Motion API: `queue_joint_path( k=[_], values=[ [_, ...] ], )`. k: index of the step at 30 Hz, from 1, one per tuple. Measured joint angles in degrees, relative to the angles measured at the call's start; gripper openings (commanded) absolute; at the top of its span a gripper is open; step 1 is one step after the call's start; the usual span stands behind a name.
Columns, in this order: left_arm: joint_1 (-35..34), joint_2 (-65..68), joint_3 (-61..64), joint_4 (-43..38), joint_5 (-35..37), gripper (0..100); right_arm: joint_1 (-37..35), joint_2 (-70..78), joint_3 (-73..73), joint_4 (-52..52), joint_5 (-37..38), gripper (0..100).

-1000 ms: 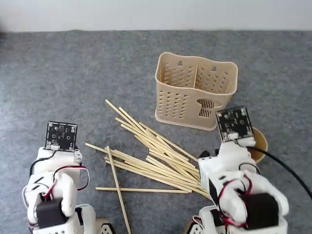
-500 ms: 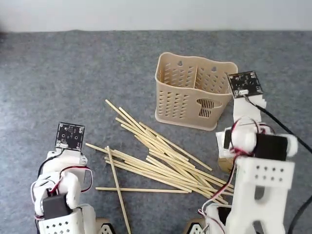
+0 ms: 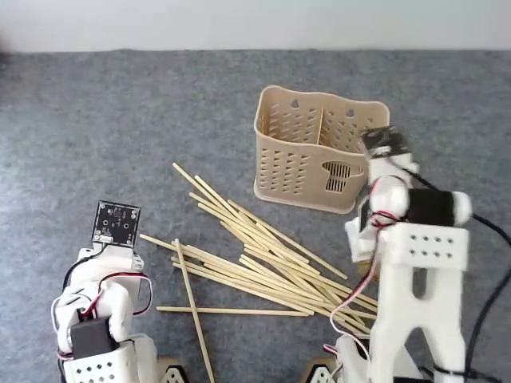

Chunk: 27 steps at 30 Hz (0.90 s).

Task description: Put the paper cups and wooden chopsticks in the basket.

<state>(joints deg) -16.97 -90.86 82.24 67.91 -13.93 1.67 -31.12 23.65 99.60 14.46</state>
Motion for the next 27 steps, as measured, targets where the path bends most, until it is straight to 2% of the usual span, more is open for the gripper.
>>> queue_joint_path(
  k=[4, 10, 20, 27],
  values=[
    [0.0, 0.0, 0.7, -0.1, 0.0, 1, -1.0, 1.2, 4.0, -3.0, 0.1, 21.1],
    [0.0, 0.0, 0.9, -0.3, 0.0, 1, 0.9, 1.2, 6.9, -8.4, 0.1, 0.8],
    [0.0, 0.0, 1.1, -0.3, 0.0, 1, 1.2, 1.0, 6.9, -8.9, 0.6, 0.9],
    [0.0, 0.0, 1.8, -0.4, -1.5, 1, 1.1, -10.5, 6.9, -8.9, 8.8, 0.8]
  ],
)
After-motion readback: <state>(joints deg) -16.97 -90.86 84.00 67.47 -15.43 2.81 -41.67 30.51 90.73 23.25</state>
